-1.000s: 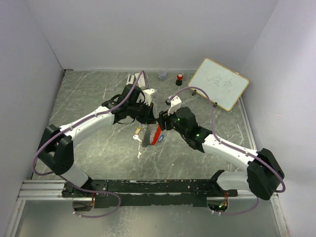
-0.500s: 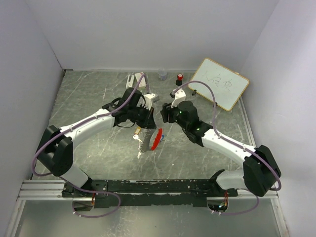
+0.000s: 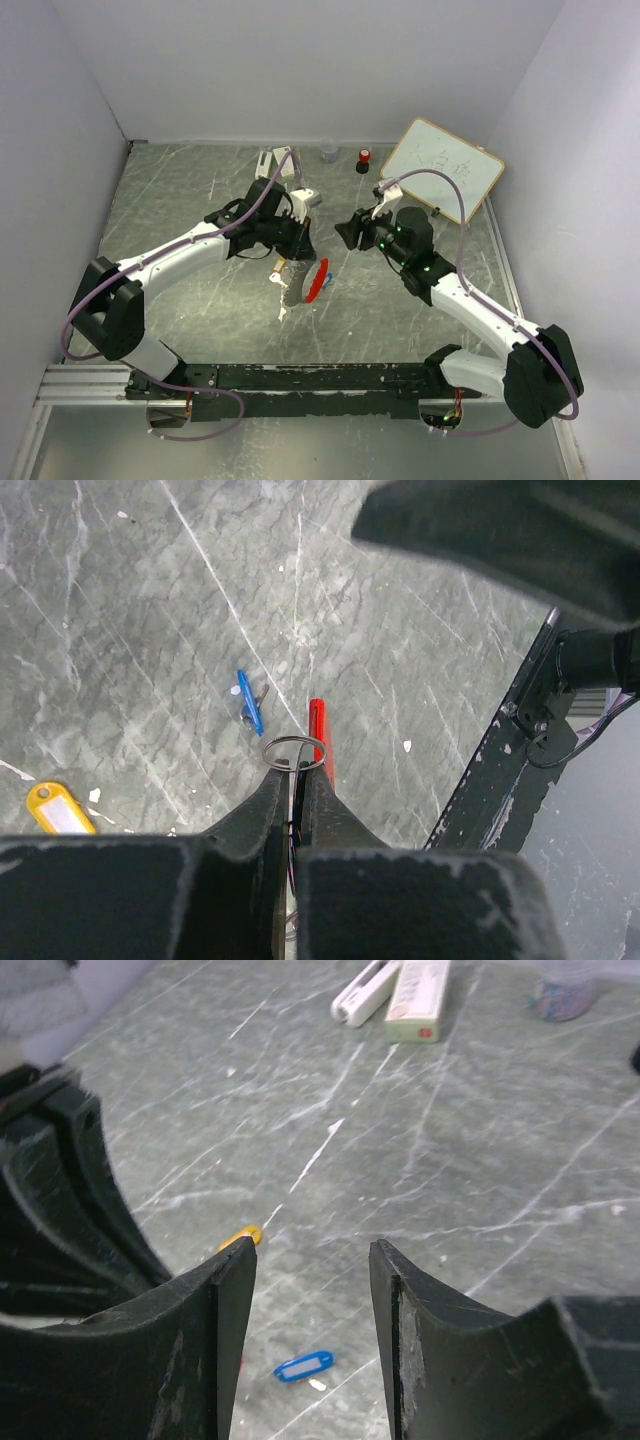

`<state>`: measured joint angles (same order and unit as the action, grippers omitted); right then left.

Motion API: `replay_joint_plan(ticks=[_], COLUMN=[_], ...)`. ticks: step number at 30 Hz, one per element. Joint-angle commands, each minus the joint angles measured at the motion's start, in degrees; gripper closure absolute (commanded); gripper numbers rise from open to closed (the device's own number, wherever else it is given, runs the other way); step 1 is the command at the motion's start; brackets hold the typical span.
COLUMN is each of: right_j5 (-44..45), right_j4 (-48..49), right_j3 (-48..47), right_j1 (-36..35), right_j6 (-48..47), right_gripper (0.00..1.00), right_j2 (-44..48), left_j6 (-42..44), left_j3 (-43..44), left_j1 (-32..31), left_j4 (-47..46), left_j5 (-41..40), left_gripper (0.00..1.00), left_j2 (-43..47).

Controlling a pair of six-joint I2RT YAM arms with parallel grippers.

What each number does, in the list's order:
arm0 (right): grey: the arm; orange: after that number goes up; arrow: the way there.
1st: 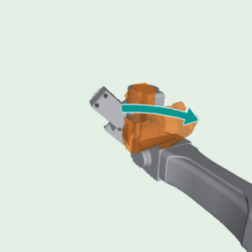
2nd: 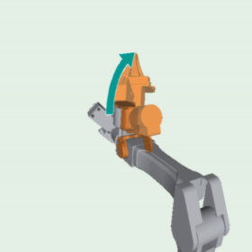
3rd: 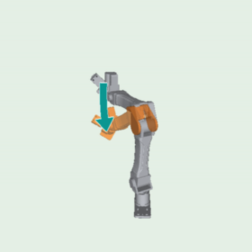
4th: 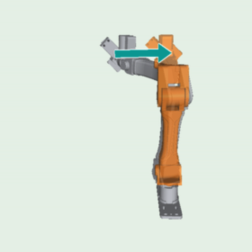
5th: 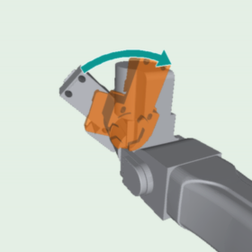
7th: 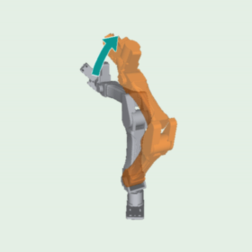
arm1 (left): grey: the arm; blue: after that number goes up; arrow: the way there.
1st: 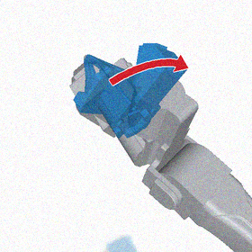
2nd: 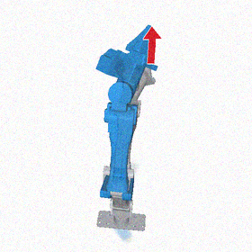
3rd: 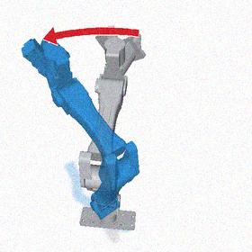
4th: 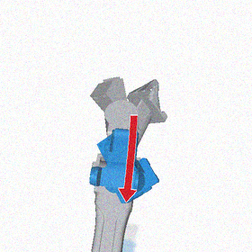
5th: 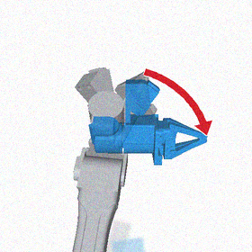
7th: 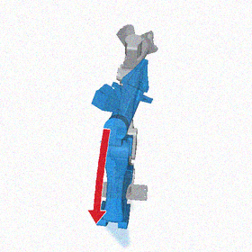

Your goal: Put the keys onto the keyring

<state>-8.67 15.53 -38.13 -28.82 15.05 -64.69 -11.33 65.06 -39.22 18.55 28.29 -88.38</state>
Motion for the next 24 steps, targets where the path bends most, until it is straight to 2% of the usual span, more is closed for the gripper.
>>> replay_joint_plan(ticks=[1, 12, 24], right_j5=[-6.53, -3.69, -1.76], right_j4=[0.44, -1.51, -1.96], right_j3=[1.48, 3.53, 3.43], right_j1=[0.06, -0.79, -0.85], right_j6=[-0.73, -1.78, -1.09], right_gripper=[0.52, 0.52, 0.53], right_j2=[0.60, 1.93, 0.30], left_j6=[0.22, -1.38, -1.03], left_j3=[-0.22, 0.22, -3.71], left_j1=[-0.24, -0.22, -0.24], left_j4=[-3.52, -6.05, -8.41], left_j5=[0.31, -0.08, -2.67], left_gripper=[0.93, 0.93, 0.93], left_j2=[1.36, 0.50, 3.61])
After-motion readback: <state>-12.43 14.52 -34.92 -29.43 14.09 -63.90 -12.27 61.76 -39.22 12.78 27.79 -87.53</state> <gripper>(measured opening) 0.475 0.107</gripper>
